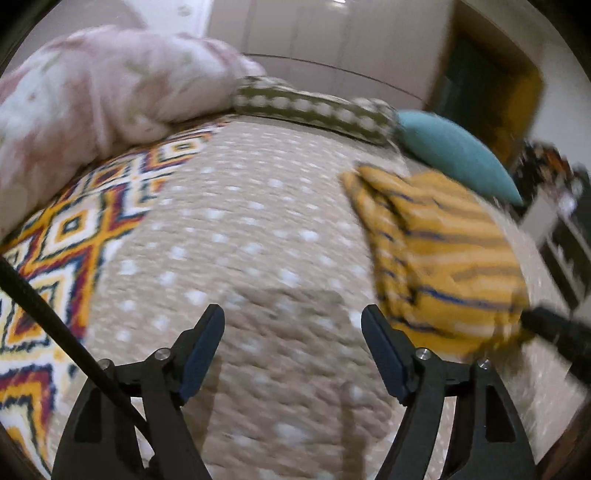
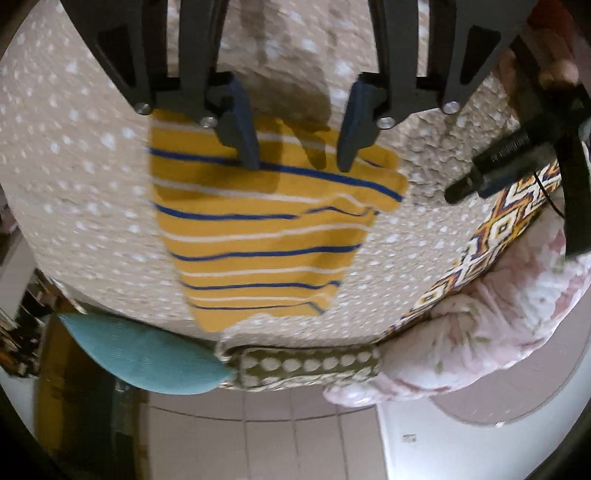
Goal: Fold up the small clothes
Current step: 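Open the right gripper and withdraw it from the folded sweater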
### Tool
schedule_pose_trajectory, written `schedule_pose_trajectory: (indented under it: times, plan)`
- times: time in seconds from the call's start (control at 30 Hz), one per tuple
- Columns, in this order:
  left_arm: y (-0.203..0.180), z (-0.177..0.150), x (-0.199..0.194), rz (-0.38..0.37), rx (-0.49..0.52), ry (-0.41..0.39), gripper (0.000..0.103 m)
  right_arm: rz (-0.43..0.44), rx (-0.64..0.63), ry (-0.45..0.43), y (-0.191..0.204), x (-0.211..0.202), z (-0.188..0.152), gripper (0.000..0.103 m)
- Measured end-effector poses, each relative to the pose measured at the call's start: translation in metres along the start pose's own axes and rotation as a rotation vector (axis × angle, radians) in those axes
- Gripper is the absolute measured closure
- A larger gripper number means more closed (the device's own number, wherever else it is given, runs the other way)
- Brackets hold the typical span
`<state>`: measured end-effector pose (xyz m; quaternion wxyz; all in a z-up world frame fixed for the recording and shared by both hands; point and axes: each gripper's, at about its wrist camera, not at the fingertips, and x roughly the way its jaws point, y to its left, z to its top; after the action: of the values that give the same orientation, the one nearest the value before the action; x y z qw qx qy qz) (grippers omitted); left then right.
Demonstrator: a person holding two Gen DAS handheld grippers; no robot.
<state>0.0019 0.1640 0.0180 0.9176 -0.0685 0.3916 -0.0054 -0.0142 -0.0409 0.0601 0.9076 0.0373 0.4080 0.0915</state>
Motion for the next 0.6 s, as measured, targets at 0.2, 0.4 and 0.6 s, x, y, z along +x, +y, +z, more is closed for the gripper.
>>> schedule_pose_trajectory:
  times: [0.2, 0.4, 0.6]
  plan:
    - [-0.028, -0.026, 0.016, 0.050, 0.079, 0.068, 0.027, -0.073, 0.134, -0.021, -0.056, -0.017, -0.012, 0.050]
    - [-0.037, -0.033, 0.019, 0.100, 0.116, 0.059, 0.022, -0.164, 0.163, -0.058, -0.081, -0.021, -0.025, 0.045]
    - [-0.041, -0.032, 0.021, 0.149, 0.134, 0.070, 0.009, -0.188, 0.166, -0.005, -0.095, 0.000, -0.044, 0.044]
